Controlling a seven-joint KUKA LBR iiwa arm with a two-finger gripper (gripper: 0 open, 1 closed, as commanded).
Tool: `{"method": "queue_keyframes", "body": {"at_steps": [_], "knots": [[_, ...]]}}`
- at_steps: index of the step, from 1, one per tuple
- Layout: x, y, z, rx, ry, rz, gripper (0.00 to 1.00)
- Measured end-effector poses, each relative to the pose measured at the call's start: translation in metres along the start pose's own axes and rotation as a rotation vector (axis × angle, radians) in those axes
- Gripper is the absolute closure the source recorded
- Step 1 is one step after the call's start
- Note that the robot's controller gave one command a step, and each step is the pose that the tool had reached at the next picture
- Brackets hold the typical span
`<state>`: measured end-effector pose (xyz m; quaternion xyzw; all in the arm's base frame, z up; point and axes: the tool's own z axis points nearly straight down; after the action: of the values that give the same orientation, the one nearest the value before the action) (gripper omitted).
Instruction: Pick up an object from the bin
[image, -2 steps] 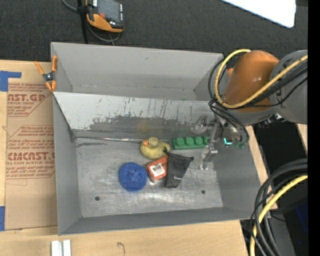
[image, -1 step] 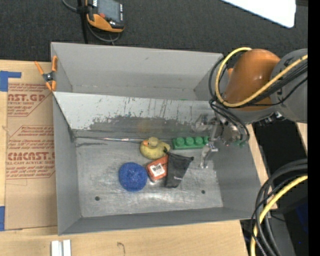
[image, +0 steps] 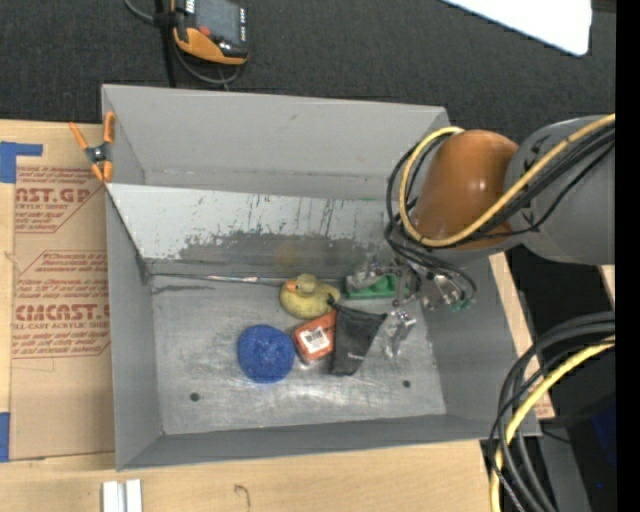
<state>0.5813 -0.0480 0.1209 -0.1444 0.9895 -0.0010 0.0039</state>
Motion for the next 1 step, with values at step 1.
{"method": "queue_keyframes", "body": {"at_steps": [1], "knots": [[0.0009, -0.0013, 0.0294, -0.005, 0.007, -0.122, 0.0]]}}
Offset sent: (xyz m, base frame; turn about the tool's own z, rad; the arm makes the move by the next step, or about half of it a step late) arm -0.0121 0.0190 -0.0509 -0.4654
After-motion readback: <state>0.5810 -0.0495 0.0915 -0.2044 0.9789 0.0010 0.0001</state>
